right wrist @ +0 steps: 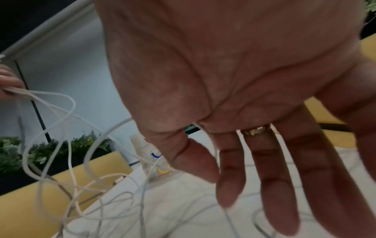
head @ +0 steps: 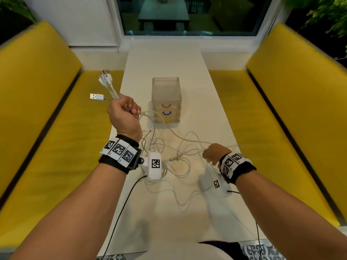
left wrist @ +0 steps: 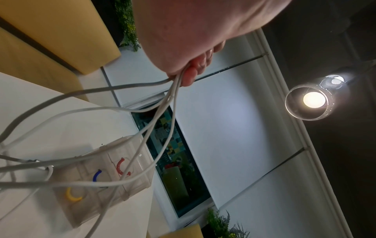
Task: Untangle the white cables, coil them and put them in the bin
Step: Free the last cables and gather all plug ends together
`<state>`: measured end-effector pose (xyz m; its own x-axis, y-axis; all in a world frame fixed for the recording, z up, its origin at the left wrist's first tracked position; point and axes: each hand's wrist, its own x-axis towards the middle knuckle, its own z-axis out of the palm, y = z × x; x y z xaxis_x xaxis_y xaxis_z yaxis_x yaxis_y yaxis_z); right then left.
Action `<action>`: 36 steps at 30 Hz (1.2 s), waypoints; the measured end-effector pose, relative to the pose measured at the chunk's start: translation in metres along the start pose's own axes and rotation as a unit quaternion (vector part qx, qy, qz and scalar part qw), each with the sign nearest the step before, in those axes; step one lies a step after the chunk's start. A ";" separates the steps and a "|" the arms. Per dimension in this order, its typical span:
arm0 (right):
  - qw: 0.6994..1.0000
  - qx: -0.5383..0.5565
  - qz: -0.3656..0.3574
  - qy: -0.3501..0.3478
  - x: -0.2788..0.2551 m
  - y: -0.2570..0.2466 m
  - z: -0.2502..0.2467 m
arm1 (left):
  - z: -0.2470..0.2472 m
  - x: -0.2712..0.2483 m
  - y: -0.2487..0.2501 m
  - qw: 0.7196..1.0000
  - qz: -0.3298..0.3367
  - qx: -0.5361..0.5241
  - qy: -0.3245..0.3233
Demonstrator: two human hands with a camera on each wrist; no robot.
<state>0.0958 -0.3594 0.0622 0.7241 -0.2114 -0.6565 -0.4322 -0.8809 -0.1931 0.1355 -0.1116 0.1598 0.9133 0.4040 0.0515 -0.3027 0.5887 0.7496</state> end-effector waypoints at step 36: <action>0.772 0.499 -0.390 0.056 -0.095 -0.049 -0.042 | -0.010 -0.031 -0.024 0.955 -0.259 0.140 -0.038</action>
<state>0.0705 -0.3140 0.1642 0.9911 0.1335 -0.0005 0.0003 -0.0059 -1.0000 0.1116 -0.1315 0.1337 0.9411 0.0508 -0.3344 0.2704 0.4811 0.8339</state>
